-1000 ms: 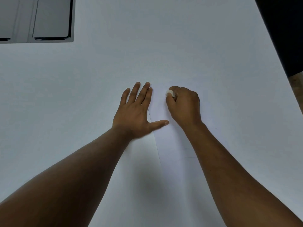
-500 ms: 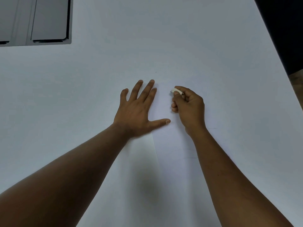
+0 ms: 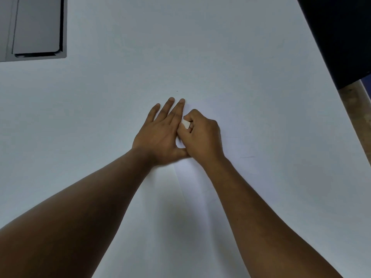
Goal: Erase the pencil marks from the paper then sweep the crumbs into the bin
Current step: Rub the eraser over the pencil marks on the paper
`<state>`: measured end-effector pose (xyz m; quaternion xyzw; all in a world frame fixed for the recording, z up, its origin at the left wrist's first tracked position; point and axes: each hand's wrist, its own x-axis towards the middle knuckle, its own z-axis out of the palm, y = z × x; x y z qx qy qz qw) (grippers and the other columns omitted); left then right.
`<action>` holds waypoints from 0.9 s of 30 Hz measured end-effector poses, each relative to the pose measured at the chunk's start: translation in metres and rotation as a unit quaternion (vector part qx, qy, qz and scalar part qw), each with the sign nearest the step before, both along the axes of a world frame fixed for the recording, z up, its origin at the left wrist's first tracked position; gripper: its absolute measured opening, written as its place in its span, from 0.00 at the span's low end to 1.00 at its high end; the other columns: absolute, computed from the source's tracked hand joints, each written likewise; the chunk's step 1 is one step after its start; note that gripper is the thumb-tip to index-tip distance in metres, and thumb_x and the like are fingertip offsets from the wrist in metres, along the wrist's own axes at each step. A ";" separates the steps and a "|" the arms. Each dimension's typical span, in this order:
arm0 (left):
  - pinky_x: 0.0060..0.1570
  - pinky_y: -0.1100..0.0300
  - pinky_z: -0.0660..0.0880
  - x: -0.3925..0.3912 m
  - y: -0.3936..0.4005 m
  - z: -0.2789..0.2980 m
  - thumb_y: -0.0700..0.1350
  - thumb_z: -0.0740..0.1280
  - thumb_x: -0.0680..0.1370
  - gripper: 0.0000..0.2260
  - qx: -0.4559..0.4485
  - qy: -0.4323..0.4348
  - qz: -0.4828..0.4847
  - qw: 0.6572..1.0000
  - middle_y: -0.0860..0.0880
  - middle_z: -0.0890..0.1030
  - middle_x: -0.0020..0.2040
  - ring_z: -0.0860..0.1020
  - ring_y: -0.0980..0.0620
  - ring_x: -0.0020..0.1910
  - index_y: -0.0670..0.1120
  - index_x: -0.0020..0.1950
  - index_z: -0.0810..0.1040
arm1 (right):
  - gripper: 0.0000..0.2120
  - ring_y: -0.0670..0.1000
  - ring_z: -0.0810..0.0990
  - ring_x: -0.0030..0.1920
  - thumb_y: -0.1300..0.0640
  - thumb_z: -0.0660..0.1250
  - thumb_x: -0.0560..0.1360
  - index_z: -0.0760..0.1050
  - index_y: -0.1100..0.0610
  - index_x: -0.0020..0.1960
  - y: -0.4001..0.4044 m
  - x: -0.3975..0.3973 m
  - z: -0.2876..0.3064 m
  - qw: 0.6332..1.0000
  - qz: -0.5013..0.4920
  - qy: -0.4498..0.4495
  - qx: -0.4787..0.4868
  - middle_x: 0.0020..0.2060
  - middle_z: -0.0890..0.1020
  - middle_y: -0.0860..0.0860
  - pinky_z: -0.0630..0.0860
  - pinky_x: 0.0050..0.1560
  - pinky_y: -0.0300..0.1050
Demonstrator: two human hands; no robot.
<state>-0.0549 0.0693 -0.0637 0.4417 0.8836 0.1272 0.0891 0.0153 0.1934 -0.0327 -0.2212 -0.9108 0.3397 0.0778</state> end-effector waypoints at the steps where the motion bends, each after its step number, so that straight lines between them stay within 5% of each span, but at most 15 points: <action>1: 0.81 0.47 0.43 0.000 0.000 0.000 0.78 0.51 0.72 0.52 -0.003 0.003 -0.001 1.000 0.49 0.50 0.85 0.43 0.50 0.83 0.44 0.84 0.46 | 0.11 0.51 0.80 0.38 0.52 0.67 0.76 0.77 0.57 0.55 0.001 -0.001 0.001 1.000 -0.004 -0.004 0.020 0.37 0.81 0.49 0.77 0.40 0.45; 5: 0.81 0.46 0.40 0.000 0.001 0.003 0.80 0.47 0.72 0.51 -0.038 -0.002 0.004 0.999 0.51 0.43 0.85 0.38 0.51 0.83 0.48 0.84 0.42 | 0.07 0.52 0.80 0.37 0.53 0.65 0.76 0.74 0.58 0.49 0.015 0.004 0.001 0.995 -0.084 -0.017 0.053 0.37 0.81 0.51 0.77 0.39 0.46; 10: 0.81 0.44 0.40 0.000 0.003 0.004 0.82 0.44 0.72 0.49 -0.059 0.006 0.001 0.998 0.52 0.39 0.84 0.35 0.50 0.82 0.54 0.84 0.42 | 0.06 0.47 0.75 0.33 0.54 0.66 0.77 0.75 0.57 0.47 0.026 0.012 0.002 0.991 -0.130 -0.016 0.008 0.33 0.76 0.46 0.68 0.32 0.34; 16: 0.81 0.42 0.43 -0.001 0.002 0.002 0.79 0.46 0.73 0.47 -0.049 0.020 -0.008 0.999 0.51 0.43 0.85 0.39 0.48 0.83 0.53 0.85 0.46 | 0.11 0.52 0.80 0.40 0.52 0.64 0.78 0.75 0.57 0.57 0.008 0.004 0.002 0.997 -0.051 -0.028 0.051 0.40 0.82 0.52 0.75 0.40 0.42; 27: 0.81 0.44 0.40 0.000 0.002 0.003 0.82 0.44 0.72 0.49 -0.058 0.009 0.001 0.998 0.52 0.40 0.84 0.35 0.50 0.82 0.53 0.84 0.42 | 0.08 0.49 0.78 0.36 0.54 0.66 0.78 0.75 0.58 0.51 0.029 0.013 0.005 0.992 -0.123 -0.005 0.038 0.37 0.80 0.50 0.71 0.36 0.39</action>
